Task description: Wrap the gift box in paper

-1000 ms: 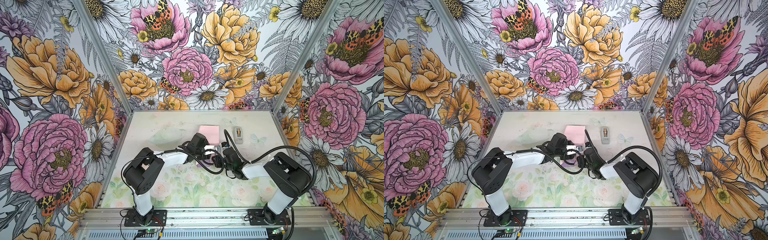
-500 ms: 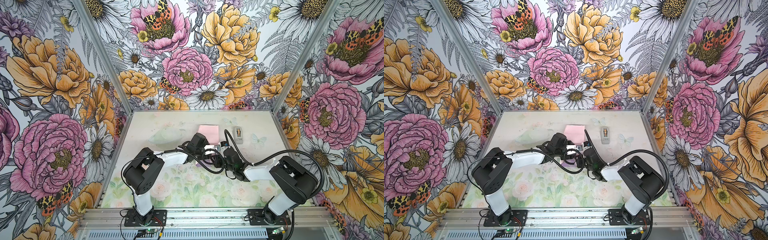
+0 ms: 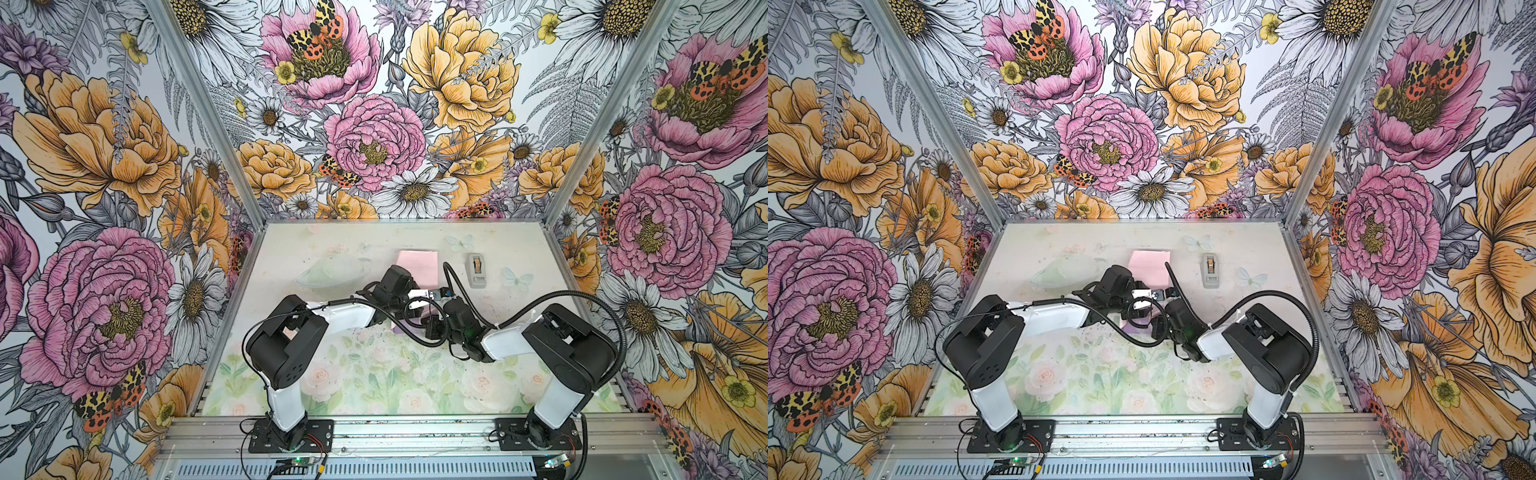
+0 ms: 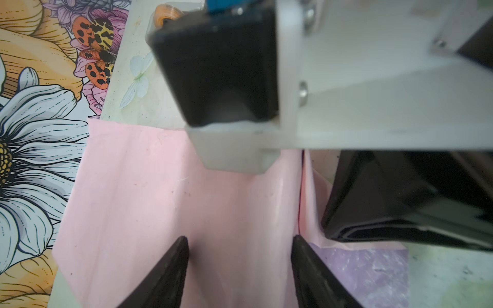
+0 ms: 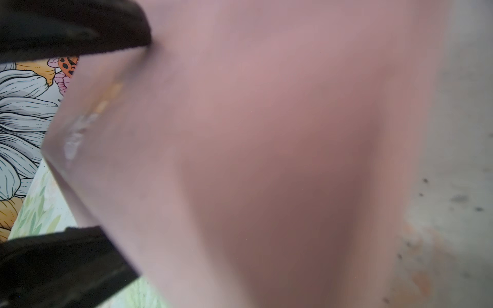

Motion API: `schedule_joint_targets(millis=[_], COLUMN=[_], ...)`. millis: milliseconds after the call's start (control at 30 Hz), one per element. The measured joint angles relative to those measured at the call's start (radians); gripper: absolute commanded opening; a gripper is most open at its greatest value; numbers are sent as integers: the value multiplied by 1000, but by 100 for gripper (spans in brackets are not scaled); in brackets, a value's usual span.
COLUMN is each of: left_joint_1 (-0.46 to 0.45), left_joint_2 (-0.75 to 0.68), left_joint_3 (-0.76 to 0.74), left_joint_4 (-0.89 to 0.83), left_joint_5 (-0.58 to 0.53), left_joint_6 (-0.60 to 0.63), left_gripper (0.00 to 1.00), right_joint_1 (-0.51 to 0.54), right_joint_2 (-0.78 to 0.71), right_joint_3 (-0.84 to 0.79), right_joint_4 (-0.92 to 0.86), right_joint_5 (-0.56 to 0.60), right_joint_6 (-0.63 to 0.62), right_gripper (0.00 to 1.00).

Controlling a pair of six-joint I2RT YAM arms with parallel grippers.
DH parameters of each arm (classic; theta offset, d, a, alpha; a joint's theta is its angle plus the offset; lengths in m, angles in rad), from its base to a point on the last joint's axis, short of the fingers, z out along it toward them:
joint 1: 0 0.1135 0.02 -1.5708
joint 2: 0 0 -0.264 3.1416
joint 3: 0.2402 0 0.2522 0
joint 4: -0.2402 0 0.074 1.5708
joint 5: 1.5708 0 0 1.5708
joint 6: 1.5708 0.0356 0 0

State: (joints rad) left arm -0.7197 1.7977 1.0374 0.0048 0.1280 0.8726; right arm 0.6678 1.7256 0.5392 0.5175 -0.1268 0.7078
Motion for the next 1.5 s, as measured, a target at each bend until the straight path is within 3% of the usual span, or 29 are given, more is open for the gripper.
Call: schedule_joint_targets(millis=[300, 500, 1500], left_joint_1=[4, 4, 4], left_joint_2=[0, 0, 0], left_joint_3=[-4, -4, -4], left_joint_4=[4, 5, 7], left_joint_5=[1, 4, 16], left_joint_6=[-3, -3, -10], left_gripper=[62, 62, 61], right_joint_1=[37, -28, -47], right_joint_2=[-195, -288, -7], right_joint_3=[-106, -110, 39], right_joint_4=[-113, -148, -60], right_joint_5=[-17, -8, 72], right_joint_6=[19, 53, 114], right_gripper=[13, 8, 3])
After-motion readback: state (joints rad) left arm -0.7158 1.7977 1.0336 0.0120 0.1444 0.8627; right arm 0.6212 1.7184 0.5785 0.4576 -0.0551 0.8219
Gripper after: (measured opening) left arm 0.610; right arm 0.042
